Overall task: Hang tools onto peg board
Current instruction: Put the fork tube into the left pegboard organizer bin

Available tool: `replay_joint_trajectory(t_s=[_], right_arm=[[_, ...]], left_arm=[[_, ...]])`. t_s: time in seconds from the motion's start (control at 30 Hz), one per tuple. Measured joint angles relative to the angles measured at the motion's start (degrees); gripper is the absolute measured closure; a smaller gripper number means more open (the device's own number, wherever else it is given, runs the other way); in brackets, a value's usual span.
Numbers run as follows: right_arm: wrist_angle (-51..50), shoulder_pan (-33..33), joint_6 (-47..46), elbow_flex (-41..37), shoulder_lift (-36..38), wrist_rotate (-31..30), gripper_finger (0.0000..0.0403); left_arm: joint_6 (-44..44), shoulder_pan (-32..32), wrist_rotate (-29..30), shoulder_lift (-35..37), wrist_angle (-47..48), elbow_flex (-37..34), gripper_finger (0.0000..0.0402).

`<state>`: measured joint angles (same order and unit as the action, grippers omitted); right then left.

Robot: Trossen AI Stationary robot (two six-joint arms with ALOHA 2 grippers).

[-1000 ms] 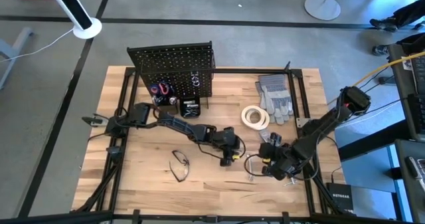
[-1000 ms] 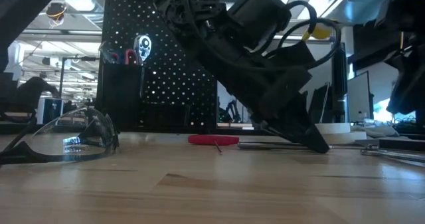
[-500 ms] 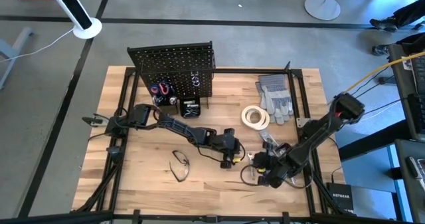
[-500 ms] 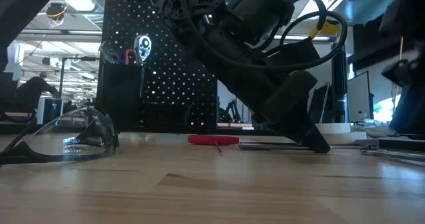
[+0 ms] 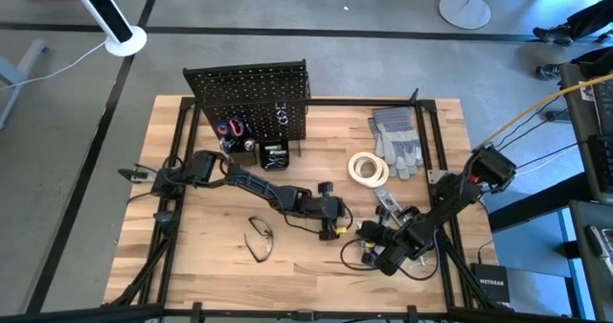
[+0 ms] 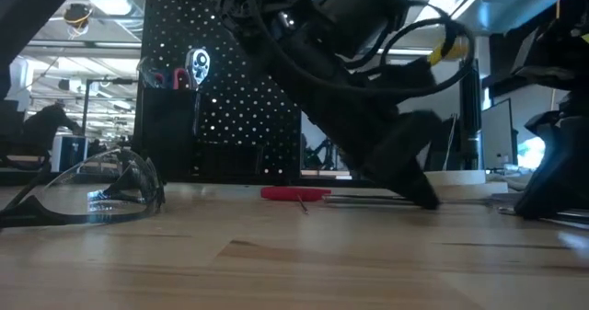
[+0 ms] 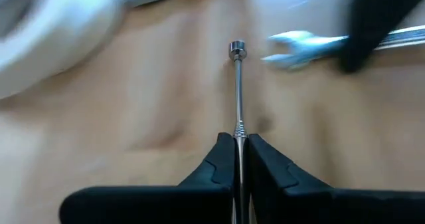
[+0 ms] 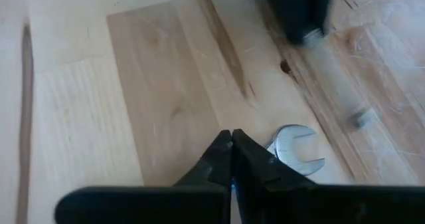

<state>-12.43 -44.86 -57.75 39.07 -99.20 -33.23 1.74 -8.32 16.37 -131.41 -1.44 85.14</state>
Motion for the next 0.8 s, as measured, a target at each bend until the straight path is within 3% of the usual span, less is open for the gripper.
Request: replay_joint_trajectory(t_s=[0.13,0.37,0.8], right_arm=[[-0.1,-0.1,-0.5,0.0,0.0,0.4,0.0392],[-0.3,-0.1,-3.4,0.0,0.0,-0.7,0.0392],[-2.5,-0.2,0.7,-0.1,15.1,3.4,0.0241]], left_arm=[[1.1,0.2,7.1,1.5,4.3,-0.1,0.0392],[-0.8,-0.5,7.7,3.7,3.5,-0.4,0.0392],[-0.6,-4.8,7.0,18.9,9.8,-0.7,0.0392]])
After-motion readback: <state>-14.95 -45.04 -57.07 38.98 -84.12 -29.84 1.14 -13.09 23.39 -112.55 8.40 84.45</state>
